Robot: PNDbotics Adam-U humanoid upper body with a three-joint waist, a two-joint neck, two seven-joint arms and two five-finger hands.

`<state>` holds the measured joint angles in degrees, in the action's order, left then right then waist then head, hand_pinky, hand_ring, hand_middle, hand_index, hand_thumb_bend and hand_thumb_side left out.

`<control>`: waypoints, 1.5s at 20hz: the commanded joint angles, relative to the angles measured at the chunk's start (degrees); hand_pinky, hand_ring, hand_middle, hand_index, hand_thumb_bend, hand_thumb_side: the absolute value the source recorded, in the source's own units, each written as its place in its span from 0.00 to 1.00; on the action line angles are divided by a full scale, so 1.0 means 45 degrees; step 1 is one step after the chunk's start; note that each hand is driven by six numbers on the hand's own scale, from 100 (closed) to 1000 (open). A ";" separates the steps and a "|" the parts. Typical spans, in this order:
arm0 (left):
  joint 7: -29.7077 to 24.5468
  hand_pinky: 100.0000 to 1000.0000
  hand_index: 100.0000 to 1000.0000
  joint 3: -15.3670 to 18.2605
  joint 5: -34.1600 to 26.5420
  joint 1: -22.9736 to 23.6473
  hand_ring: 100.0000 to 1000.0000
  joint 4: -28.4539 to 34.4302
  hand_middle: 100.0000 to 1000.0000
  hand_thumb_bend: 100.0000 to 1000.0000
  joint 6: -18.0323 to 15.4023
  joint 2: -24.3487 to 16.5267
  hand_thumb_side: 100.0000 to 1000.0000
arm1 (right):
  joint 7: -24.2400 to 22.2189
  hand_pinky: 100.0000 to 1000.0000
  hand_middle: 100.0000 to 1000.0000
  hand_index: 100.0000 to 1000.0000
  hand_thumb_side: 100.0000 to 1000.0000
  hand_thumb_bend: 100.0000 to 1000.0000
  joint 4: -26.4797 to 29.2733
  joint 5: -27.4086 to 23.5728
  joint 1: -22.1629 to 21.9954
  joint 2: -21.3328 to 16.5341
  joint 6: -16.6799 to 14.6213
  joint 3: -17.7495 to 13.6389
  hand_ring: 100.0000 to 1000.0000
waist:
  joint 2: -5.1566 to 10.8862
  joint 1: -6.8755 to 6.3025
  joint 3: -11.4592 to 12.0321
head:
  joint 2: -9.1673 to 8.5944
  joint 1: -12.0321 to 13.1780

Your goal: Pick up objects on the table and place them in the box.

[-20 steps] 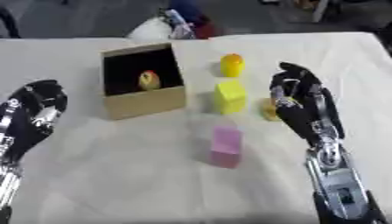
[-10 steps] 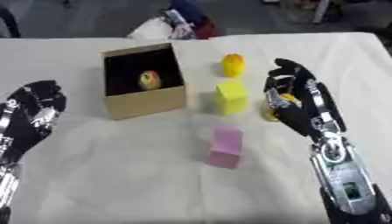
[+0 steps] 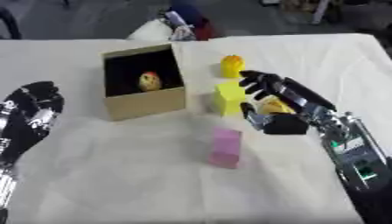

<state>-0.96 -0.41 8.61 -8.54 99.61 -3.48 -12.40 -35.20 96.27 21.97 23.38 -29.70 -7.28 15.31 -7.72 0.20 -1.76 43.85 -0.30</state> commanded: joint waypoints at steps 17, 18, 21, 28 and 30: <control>-0.0072 0.71 0.76 -0.0009 0.0002 -0.0025 0.71 0.0123 0.64 0.27 -0.0002 -0.0309 0.37 | -0.2495 0.79 0.87 1.00 0.41 0.22 -0.0453 0.2270 0.1264 -0.0548 -0.1087 0.1448 0.86 | 0.0386 0.0158 0.0058 | 0.0060 -0.0127; -0.0071 0.71 0.76 -0.0010 0.0000 -0.0024 0.71 0.0124 0.64 0.27 -0.0001 -0.0303 0.37 | -0.2539 0.79 0.87 1.00 0.41 0.23 -0.0517 0.2390 0.1296 -0.0517 -0.1130 0.1505 0.86 | 0.0388 0.0157 0.0065 | 0.0060 -0.0133; -0.0071 0.71 0.76 -0.0010 -0.0003 -0.0017 0.71 0.0125 0.64 0.27 0.0001 -0.0297 0.37 | -0.2672 0.79 0.88 1.00 0.42 0.23 -0.0764 0.2729 0.1364 -0.0407 -0.1273 0.1667 0.86 | 0.0390 0.0158 0.0076 | 0.0060 -0.0143; -0.0069 0.71 0.76 -0.0009 -0.0018 0.0000 0.71 0.0126 0.64 0.27 0.0004 -0.0279 0.37 | -0.2303 0.78 0.85 1.00 0.41 0.24 -0.1630 0.3519 0.1505 0.0007 -0.1411 0.1796 0.85 | 0.0395 0.0142 0.0087 | 0.0060 -0.0143; -0.0072 0.71 0.76 -0.0010 -0.0021 0.0000 0.71 0.0126 0.64 0.27 0.0003 -0.0269 0.37 | -0.2009 0.77 0.83 1.00 0.40 0.23 -0.1886 0.3782 0.1540 0.0155 -0.1413 0.1817 0.84 | 0.0391 0.0128 0.0098 | 0.0060 -0.0144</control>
<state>-1.11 -0.49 8.61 -8.14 99.30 -3.40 -12.61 -45.03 88.11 38.10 29.31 -28.63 -13.64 23.73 -7.45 0.20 -1.35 43.85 -0.85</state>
